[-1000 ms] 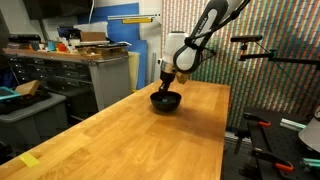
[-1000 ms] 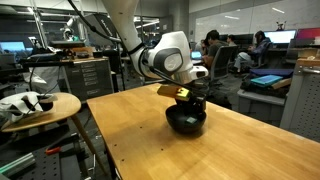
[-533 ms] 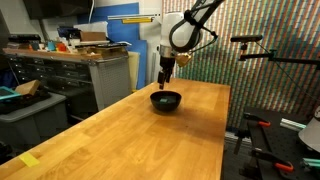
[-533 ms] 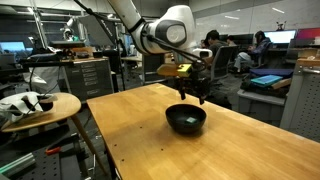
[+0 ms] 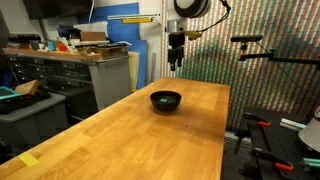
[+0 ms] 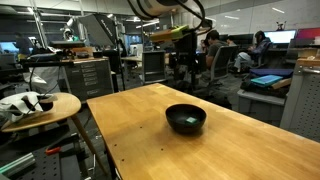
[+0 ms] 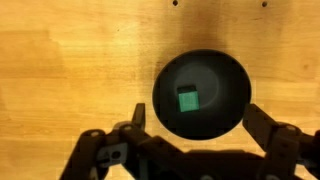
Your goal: Put the block in the bowl
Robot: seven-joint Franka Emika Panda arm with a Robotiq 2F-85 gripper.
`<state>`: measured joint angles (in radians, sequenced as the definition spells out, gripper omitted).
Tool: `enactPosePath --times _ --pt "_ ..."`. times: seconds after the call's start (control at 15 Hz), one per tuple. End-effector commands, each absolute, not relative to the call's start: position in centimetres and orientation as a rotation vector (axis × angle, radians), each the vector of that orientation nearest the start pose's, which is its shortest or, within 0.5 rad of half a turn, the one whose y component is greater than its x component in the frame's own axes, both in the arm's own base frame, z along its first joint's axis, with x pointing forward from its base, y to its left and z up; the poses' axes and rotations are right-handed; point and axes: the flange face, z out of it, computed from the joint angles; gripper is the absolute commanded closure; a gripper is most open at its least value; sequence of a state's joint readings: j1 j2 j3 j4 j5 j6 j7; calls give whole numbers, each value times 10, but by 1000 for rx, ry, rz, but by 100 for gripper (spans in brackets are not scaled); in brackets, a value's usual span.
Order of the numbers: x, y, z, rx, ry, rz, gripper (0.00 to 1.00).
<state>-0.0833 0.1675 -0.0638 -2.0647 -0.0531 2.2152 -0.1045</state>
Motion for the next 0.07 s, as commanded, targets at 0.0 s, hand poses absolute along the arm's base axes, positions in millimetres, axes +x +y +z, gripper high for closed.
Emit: enactPosePath --times 0.0 --pt "566 -86 355 -3190 16 41 0"
